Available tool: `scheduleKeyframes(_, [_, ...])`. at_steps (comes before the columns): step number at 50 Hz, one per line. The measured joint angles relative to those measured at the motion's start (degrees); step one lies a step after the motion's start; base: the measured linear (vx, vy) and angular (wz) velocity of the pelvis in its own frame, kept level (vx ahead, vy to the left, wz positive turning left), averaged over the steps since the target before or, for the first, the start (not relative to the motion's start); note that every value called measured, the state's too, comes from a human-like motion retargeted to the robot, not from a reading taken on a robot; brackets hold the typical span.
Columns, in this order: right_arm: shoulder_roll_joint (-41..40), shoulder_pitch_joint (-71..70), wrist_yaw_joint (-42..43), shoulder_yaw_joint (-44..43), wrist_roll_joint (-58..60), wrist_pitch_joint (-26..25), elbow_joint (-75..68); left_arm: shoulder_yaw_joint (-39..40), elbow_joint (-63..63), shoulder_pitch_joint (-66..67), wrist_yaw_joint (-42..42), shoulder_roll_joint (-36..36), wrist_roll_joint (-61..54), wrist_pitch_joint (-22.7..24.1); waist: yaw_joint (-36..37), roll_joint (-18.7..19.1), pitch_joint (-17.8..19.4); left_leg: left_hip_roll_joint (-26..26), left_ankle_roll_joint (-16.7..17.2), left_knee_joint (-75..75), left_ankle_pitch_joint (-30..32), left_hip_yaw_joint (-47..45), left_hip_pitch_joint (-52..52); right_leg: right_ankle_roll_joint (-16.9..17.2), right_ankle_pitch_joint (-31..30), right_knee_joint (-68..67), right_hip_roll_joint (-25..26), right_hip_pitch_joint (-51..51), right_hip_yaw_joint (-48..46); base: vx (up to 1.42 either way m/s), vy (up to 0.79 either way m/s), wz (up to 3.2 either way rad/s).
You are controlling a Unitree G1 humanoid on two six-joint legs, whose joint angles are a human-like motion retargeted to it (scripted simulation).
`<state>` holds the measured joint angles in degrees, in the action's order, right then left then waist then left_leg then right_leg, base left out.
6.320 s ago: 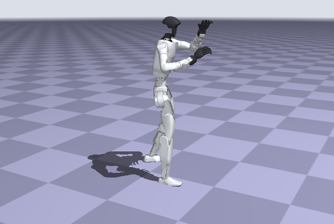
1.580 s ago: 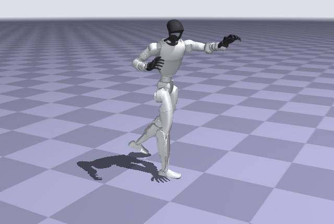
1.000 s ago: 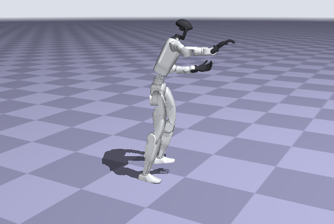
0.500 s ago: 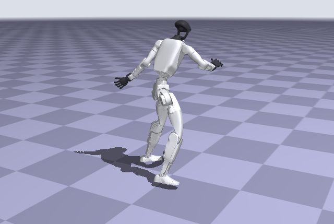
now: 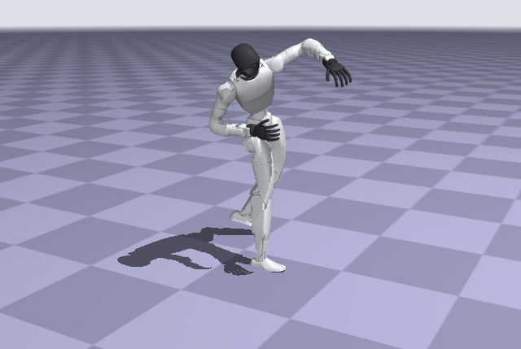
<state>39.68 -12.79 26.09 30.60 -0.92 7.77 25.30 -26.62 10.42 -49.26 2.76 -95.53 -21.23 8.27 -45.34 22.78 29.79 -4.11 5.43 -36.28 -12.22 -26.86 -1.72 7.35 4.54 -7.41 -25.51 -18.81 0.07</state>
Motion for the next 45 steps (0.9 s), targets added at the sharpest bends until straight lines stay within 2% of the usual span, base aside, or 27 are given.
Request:
scheduleKeyframes(1, [-0.4, 4.2, -0.3, -4.5, -0.9, 0.6, -1.1, -27.2, 8.8, -26.8, -1.0, 14.7, 6.1, -1.2, 1.1, -0.4, 0.0, 0.3, 0.3, 4.3, -1.0, -1.9, 1.3, -0.2, -0.1, 1.0, 1.2, 1.2, 0.8, 0.27, -0.02, -1.29])
scheduleKeyframes(2, [-1.2, 7.8, -0.9, -8.3, -1.7, 1.2, -1.9, -46.9, 15.6, -46.4, -2.3, 27.1, 12.0, -1.8, 2.0, -1.1, 0.0, 0.8, 0.7, 8.7, -1.6, -4.0, 2.1, -0.3, -0.3, 1.9, 2.4, 1.7, 1.9, 0.28, -0.02, -1.66])
scheduleKeyframes(3, [-3.0, 10.1, -2.2, -10.9, -2.5, 1.8, -2.2, -51.9, 18.3, -51.3, -4.2, 34.7, 17.5, -1.5, 2.5, -2.7, 0.0, 1.4, 1.2, 13.4, -1.5, -6.6, 1.8, -0.3, -0.6, 2.7, 3.7, 0.8, 3.5, 0.3, -0.02, -1.75])
scheduleKeyframes(5, [-2.5, 13.6, -4.3, -12.3, -3.9, 3.0, -2.4, -53.6, 15.9, -50.5, -6.8, 41.0, 29.7, 0.4, 0.4, -4.4, 0.0, 1.9, 2.6, 21.8, -0.5, -11.1, 0.4, 0.0, -1.0, 3.8, 6.5, -1.6, 6.7, 0.31, -0.03, -1.91])
scheduleKeyframes(8, [-0.1, 17.7, -5.9, -14.1, -4.8, 4.2, -2.8, -53.6, 4.3, -44.0, -7.0, 42.9, 39.1, 4.1, -1.1, -8.0, 0.0, 1.1, 4.9, 29.5, 3.1, -13.9, -2.7, 0.6, -1.7, 5.7, 11.2, -3.9, 12.4, 0.31, -0.02, -2.29])
scheduleKeyframes(10, [0.7, 20.0, -5.3, -16.8, -4.3, 4.5, -3.5, -53.6, -4.2, -40.3, -6.5, 43.1, 39.1, 5.6, 0.1, -10.8, 0.0, 0.0, 5.8, 31.8, 5.7, -11.5, -5.2, 1.2, -2.2, 7.6, 13.7, -4.2, 16.3, 0.29, 0.0, -2.38])
scheduleKeyframes(13, [-0.4, 23.1, -3.1, -22.1, -2.9, 4.6, -4.5, -53.6, -14.6, -35.9, -3.8, 42.7, 32.8, 6.5, 5.2, -14.8, 0.0, -1.4, 5.9, 31.7, 7.9, -3.9, -8.6, 1.9, -3.1, 10.7, 15.7, -3.1, 21.4, 0.28, 0.02, -2.11])
scheduleKeyframes(15, [-1.1, 24.6, -2.1, -25.1, -2.4, 4.7, -4.3, -51.7, -19.4, -30.8, -1.2, 41.5, 27.2, 6.8, 9.1, -16.7, 0.0, -2.4, 5.8, 30.5, 8.9, -0.3, -10.3, 2.1, -3.2, 12.2, 16.4, -2.0, 24.0, 0.27, 0.03, -1.74])
scheduleKeyframes(17, [-0.6, 26.2, -1.7, -27.5, -2.0, 5.0, -2.8, -45.5, -23.1, -22.2, 0.5, 39.1, 22.4, 7.3, 12.3, -17.4, 0.0, -4.4, 5.9, 27.7, 9.0, 0.2, -11.4, 1.9, -2.4, 12.4, 17.2, -0.5, 25.8, 0.29, 0.03, -1.33])
scheduleKeyframes(19, [0.5, 28.0, -1.8, -29.5, -1.6, 5.6, -0.2, -36.8, -25.8, -10.7, 0.9, 36.3, 19.9, 8.3, 14.3, -17.4, 0.0, -7.8, 6.9, 22.2, 7.8, -0.6, -12.8, 1.5, -1.1, 12.2, 18.4, 2.0, 26.4, 0.32, 0.03, -0.86])
scheduleKeyframes(22, [1.7, 29.1, -2.1, -31.9, 0.7, 5.1, 3.2, -22.7, -27.2, 7.2, 2.5, 35.2, 10.2, 8.1, 17.4, -17.4, 0.0, -10.4, 6.4, 20.1, 8.8, -2.5, -12.2, 0.3, 1.5, 10.6, 19.9, 5.8, 26.6, 0.31, 0.03, -0.33])
scheduleKeyframes(26, [3.1, 30.8, -3.0, -34.7, 6.4, 3.4, 9.0, -4.0, -28.5, 28.6, 4.8, 41.9, -8.4, 8.2, 19.9, -16.8, 0.0, -12.3, 5.4, 18.6, 11.4, -3.5, -10.4, -2.5, 7.2, 4.6, 22.7, 11.0, 23.2, 0.33, 0.02, 0.64])
scheduleKeyframes(31, [0.9, 32.3, -3.8, -37.8, 12.7, 1.5, 14.5, 12.7, -36.7, 44.1, 6.4, 54.5, -23.5, 8.4, 24.5, -19.7, -1.1, -13.0, -0.2, 13.0, 4.6, -0.6, -8.5, -3.8, 14.3, -5.4, 24.2, 16.4, 12.8, 0.34, -0.04, 1.66])
scheduleKeyframes(33, [-1.1, 32.8, -3.1, -38.3, 16.0, 0.8, 14.3, 16.5, -40.3, 47.6, 5.1, 58.4, -26.6, 7.9, 28.6, -21.9, -1.8, -12.6, -1.2, 11.0, 3.0, 4.2, -8.7, -4.1, 15.6, -6.8, 24.4, 19.3, 7.7, 0.34, -0.09, 1.98])
scheduleKeyframes(35, [-2.9, 32.0, -3.2, -38.2, 20.2, -0.8, 12.0, 18.3, -43.1, 49.7, 4.2, 61.8, -28.5, 7.1, 33.9, -23.9, -2.2, -11.8, -0.2, 10.5, 3.2, 8.7, -9.0, -4.6, 16.1, -6.2, 24.5, 22.6, 2.6, 0.32, -0.1, 2.12])
scheduleKeyframes(37, [-3.3, 28.5, -3.9, -38.4, 22.9, -2.8, 8.4, 18.3, -44.6, 50.2, 3.8, 64.8, -29.0, 6.3, 40.2, -25.9, -2.2, -11.0, 0.7, 10.2, 4.0, 9.6, -9.7, -4.5, 16.0, -4.8, 24.3, 25.4, -2.5, 0.28, -0.08, 2.3])
scheduleKeyframes(39, [-1.2, 21.8, -2.1, -39.6, 22.1, -4.4, 4.6, 17.3, -44.8, 49.8, 3.5, 67.2, -28.9, 5.7, 46.8, -27.6, -1.9, -10.7, 0.6, 9.4, 4.2, 6.8, -10.9, -3.7, 16.0, -3.9, 24.0, 27.0, -7.3, 0.24, -0.06, 2.37])
scheduleKeyframes(41, [5.0, 12.3, 2.0, -41.2, 19.3, -5.9, -0.2, 16.7, -44.0, 49.5, 3.2, 68.9, -28.4, 5.1, 53.3, -28.8, -1.5, -10.4, 0.2, 10.0, 3.7, 2.3, -11.6, -2.7, 16.2, -3.6, 23.8, 27.4, -11.5, 0.2, -0.01, 2.19])
scheduleKeyframes(43, [15.4, -0.4, 6.3, -40.4, 15.9, -7.1, -10.2, 17.3, -43.1, 50.4, 2.9, 69.7, -25.1, 5.0, 59.0, -29.1, -1.4, -10.2, 0.2, 10.1, 2.6, -0.3, -12.8, -2.0, 16.5, -3.8, 23.9, 27.2, -14.7, 0.2, 0.03, 1.76])
scheduleKeyframes(45, [26.7, -17.7, 9.6, -32.1, 13.8, -9.5, -28.9, 18.8, -43.7, 51.5, 4.2, 69.4, -21.3, 5.7, 64.5, -29.3, -1.4, -8.6, 0.1, 13.1, 2.2, -0.6, -12.8, -1.5, 16.6, -4.5, 23.5, 26.3, -16.4, 0.21, 0.07, 1.1])
